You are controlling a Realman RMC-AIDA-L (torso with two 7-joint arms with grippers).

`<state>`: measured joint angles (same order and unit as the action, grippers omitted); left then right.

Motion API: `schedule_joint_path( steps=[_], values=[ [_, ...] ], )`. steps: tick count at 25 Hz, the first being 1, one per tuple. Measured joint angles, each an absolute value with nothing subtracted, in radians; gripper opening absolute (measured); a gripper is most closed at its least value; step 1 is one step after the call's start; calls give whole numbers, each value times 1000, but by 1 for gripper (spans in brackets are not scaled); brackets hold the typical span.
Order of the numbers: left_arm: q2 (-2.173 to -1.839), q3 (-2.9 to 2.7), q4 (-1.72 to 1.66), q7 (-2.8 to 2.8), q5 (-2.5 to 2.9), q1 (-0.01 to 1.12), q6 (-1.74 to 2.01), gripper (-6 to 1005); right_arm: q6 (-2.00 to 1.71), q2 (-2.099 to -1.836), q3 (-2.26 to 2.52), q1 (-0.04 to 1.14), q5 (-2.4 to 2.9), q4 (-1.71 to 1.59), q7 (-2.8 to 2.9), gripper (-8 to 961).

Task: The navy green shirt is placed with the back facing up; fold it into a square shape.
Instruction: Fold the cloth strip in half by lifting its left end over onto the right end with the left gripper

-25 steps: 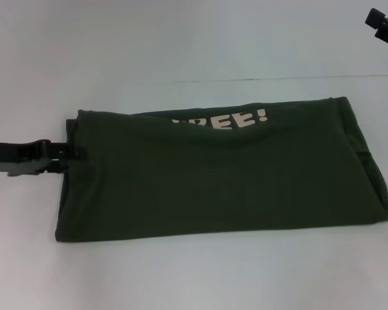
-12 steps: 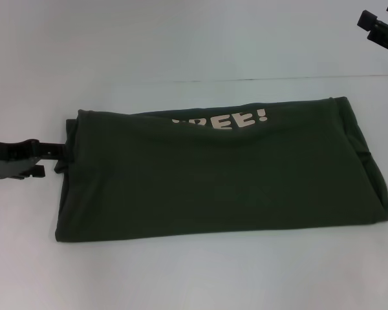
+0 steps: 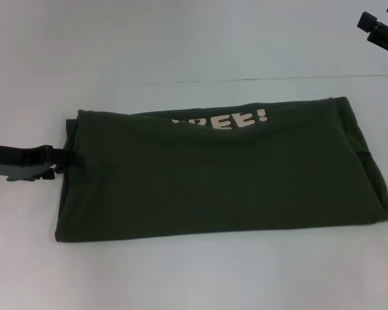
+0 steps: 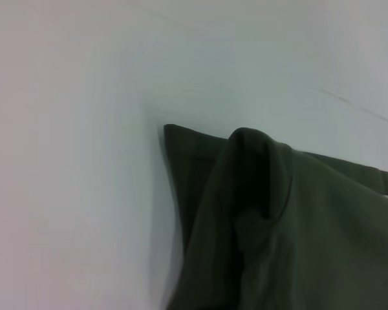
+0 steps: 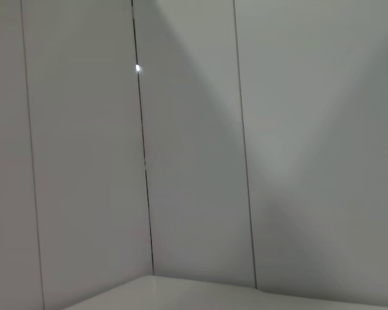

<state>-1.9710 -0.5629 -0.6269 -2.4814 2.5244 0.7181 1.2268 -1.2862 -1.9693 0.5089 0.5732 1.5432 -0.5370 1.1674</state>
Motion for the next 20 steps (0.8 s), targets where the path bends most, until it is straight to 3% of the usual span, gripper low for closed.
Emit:
schedule_joint_path(
  steps=[20],
  values=[
    [-1993, -580, -581, -2470, 2528, 714, 1128, 847, -1288, -1960, 520, 574, 1543, -542, 1167, 825]
  ],
)
